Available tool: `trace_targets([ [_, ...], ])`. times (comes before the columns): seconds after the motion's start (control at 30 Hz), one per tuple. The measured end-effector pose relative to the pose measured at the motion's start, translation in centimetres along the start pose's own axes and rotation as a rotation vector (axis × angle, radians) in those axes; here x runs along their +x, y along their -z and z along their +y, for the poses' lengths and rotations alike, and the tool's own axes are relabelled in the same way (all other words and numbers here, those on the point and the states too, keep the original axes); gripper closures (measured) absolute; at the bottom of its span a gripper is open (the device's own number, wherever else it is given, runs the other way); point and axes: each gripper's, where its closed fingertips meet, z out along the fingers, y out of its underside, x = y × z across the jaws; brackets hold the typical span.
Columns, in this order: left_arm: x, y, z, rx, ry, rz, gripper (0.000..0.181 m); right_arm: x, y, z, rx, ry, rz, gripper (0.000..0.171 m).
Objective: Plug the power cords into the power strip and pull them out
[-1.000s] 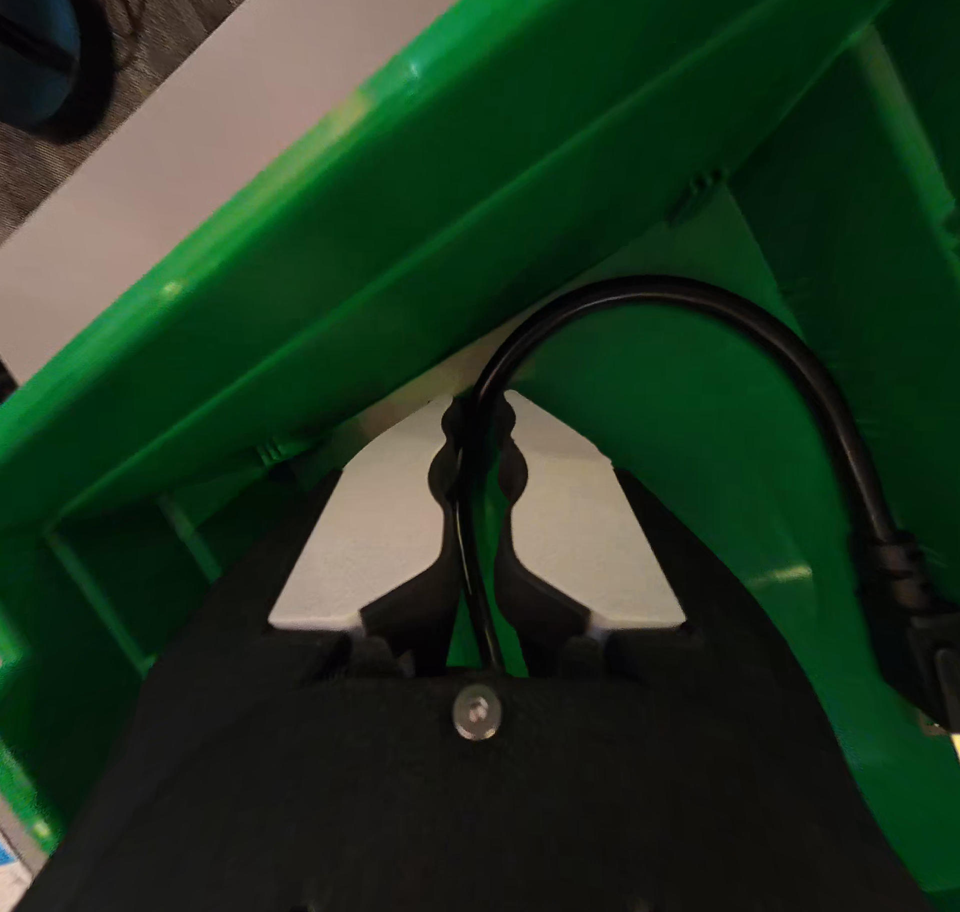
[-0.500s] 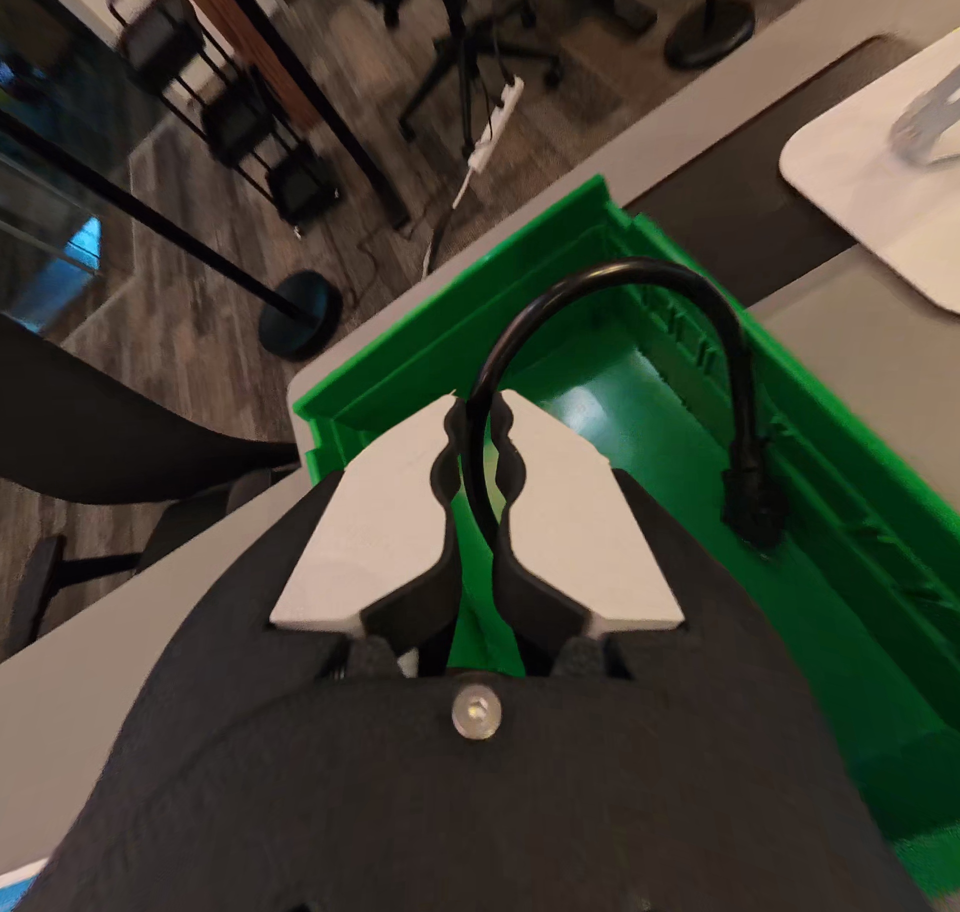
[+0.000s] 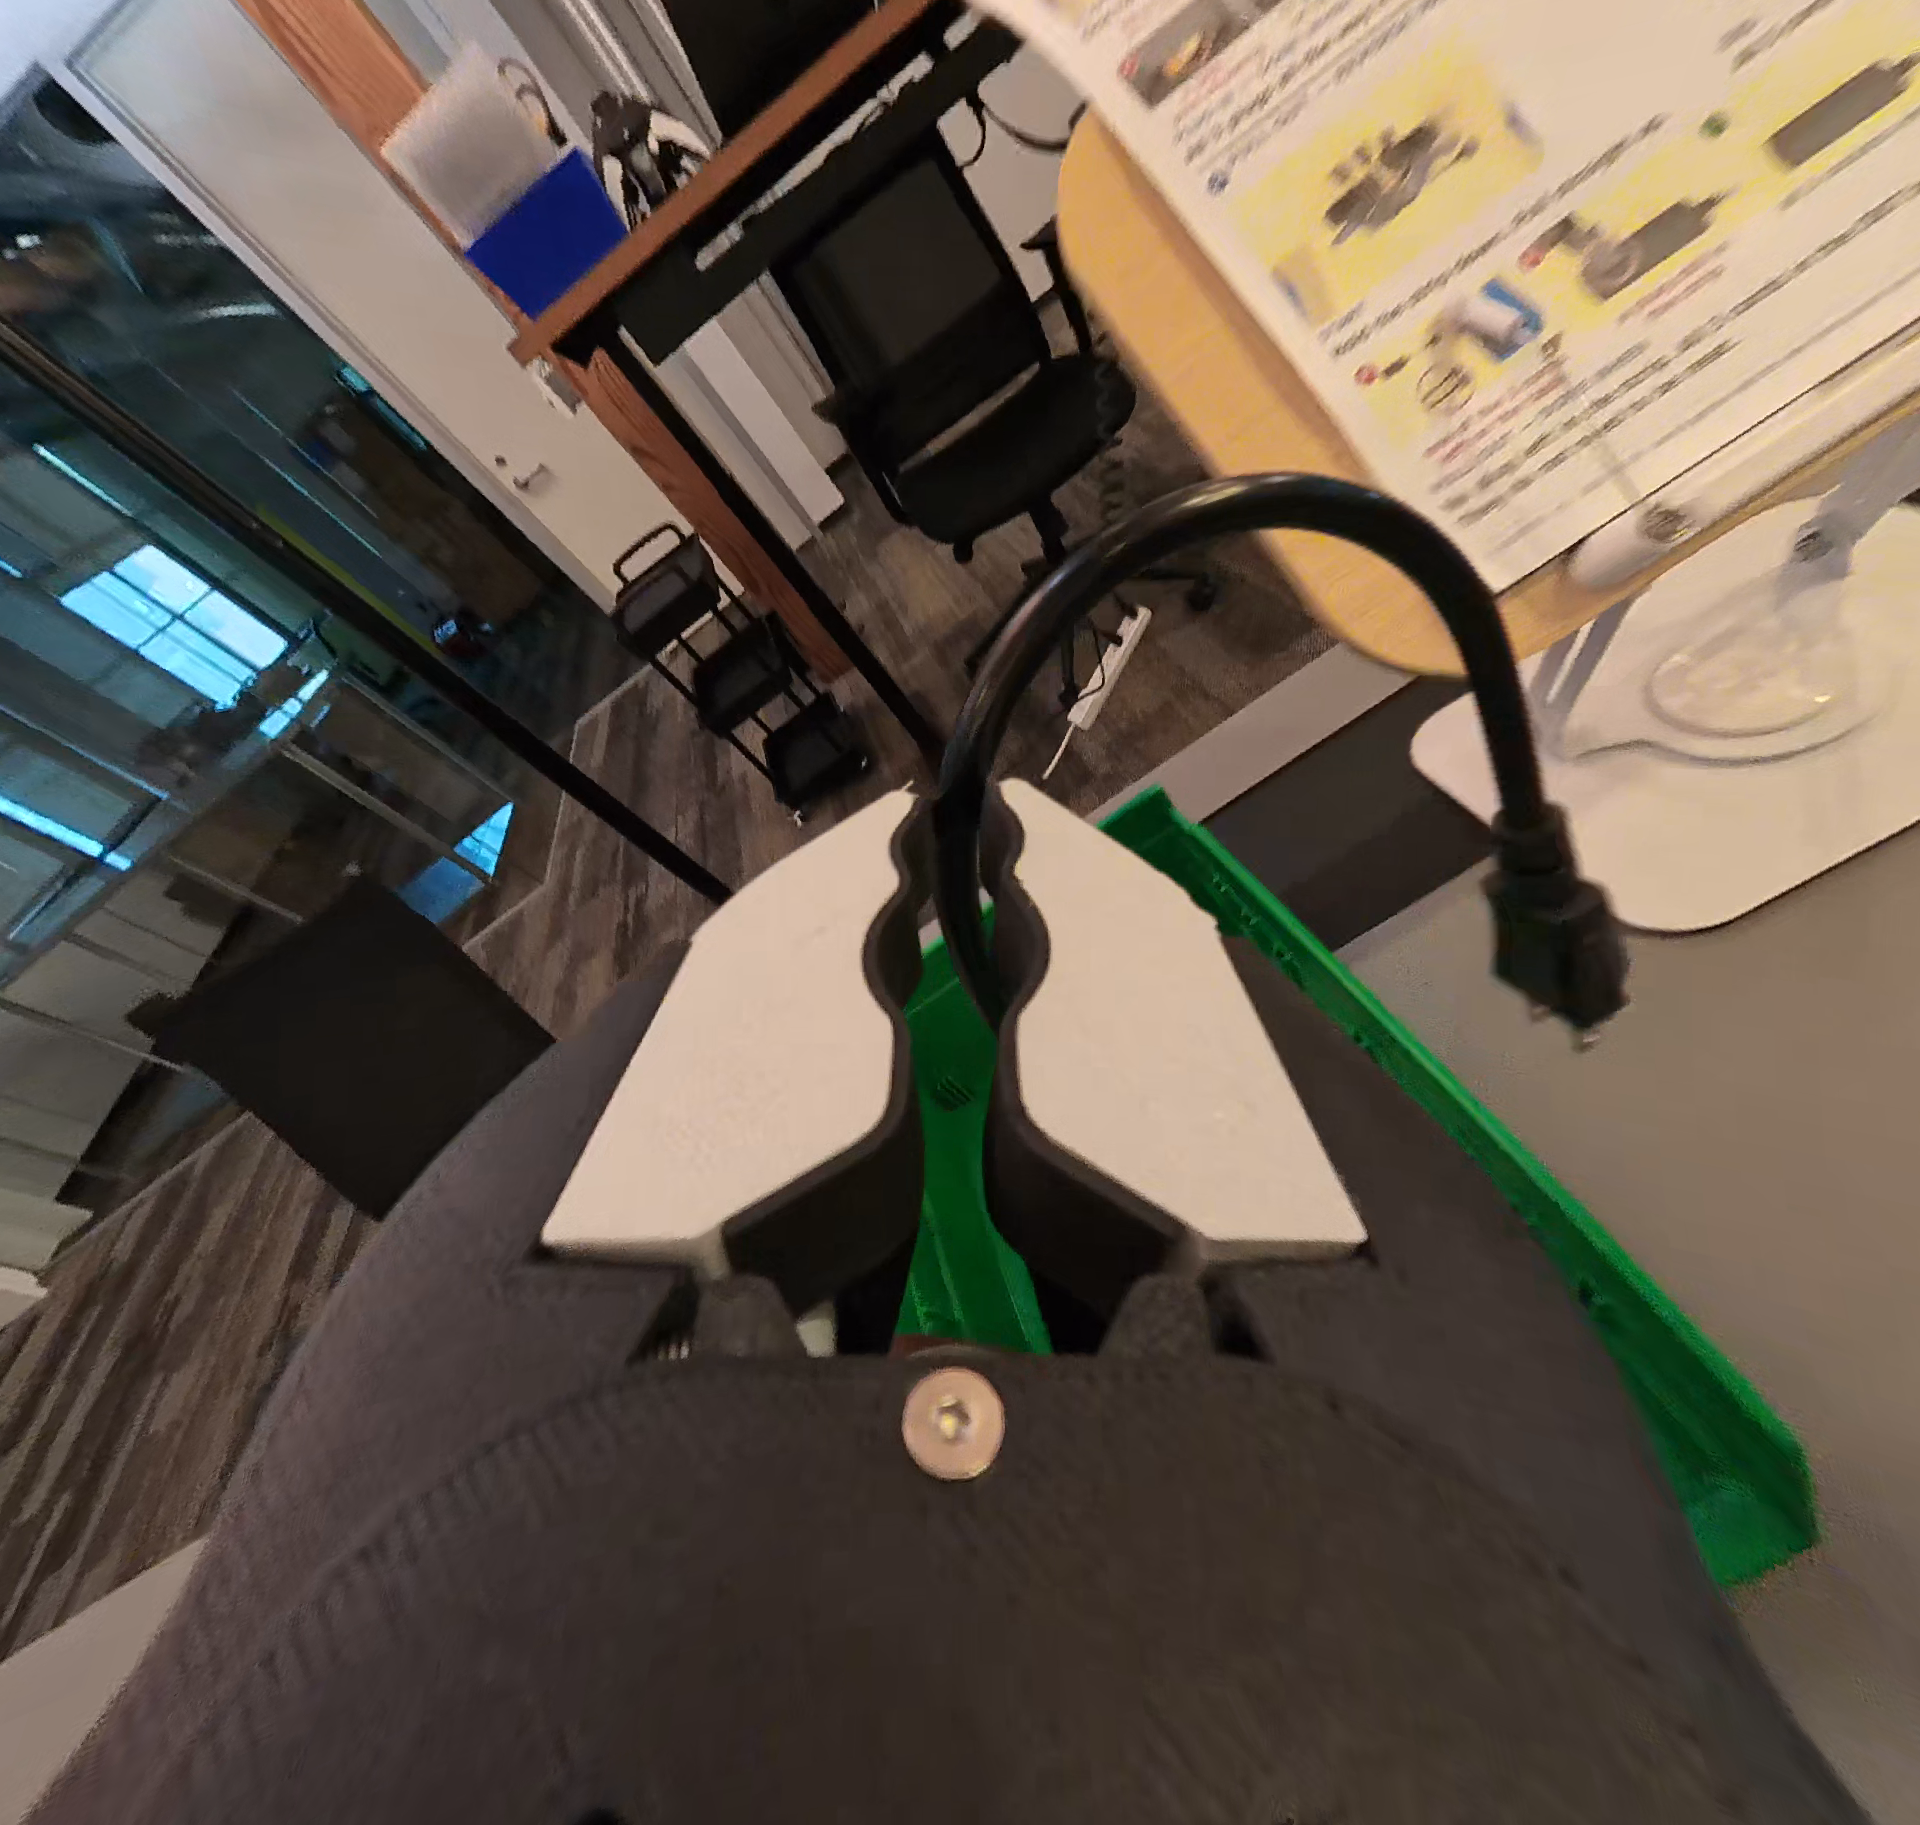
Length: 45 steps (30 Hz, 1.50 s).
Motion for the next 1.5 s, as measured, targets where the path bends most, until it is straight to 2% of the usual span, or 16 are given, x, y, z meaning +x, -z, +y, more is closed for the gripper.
trace_targets([
  [0.17,1.4,3.5,-4.6,0.116,-0.017,0.026,0.174,0.1,-2.1,-2.3,0.051,-0.002,0.026,0.113],
  [0.3,4.2,6.4,-8.6,0.221,-0.045,0.096,0.174,0.4,-3.1,-4.3,0.106,0.021,0.042,0.108],
  [0.5,11.7,10.5,-13.9,0.417,-0.113,0.400,0.174,1.4,-2.3,-6.3,0.171,0.033,0.049,0.105],
  [0.57,14.4,11.6,-15.4,0.470,-0.133,0.491,0.174,1.3,-2.4,-6.3,0.170,0.002,0.006,0.100],
  [0.8,24.0,13.4,-18.2,0.579,-0.260,0.746,0.174,0.2,-4.4,-6.3,0.192,-0.090,-0.162,0.099],
  [0.9,27.2,13.5,-18.4,0.604,-0.298,0.845,0.174,-0.6,-4.2,-7.1,0.250,-0.103,-0.250,0.130],
  [0.97,28.7,13.6,-18.4,0.614,-0.303,0.913,0.174,-0.8,-4.0,-7.1,0.257,-0.093,-0.273,0.169],
  [1.03,29.8,13.4,-18.3,0.623,-0.299,0.961,0.174,-1.3,-3.7,-7.2,0.278,-0.105,-0.308,0.170],
  [1.27,31.9,12.2,-18.7,0.633,-0.223,1.071,0.174,-0.4,-4.0,-6.6,0.273,-0.126,-0.260,0.171],
  [1.3,32.1,11.6,-18.7,0.618,-0.226,1.046,0.172,-0.1,-4.1,-6.6,0.273,-0.140,-0.252,0.171],
  [1.4,32.0,10.1,-18.9,0.564,-0.224,0.955,0.128,1.1,-4.1,-7.0,0.305,-0.157,-0.213,0.171],
  [1.5,30.8,9.7,-19.0,0.556,-0.205,0.862,0.102,2.6,-3.8,-7.7,0.349,-0.178,-0.155,0.171],
])
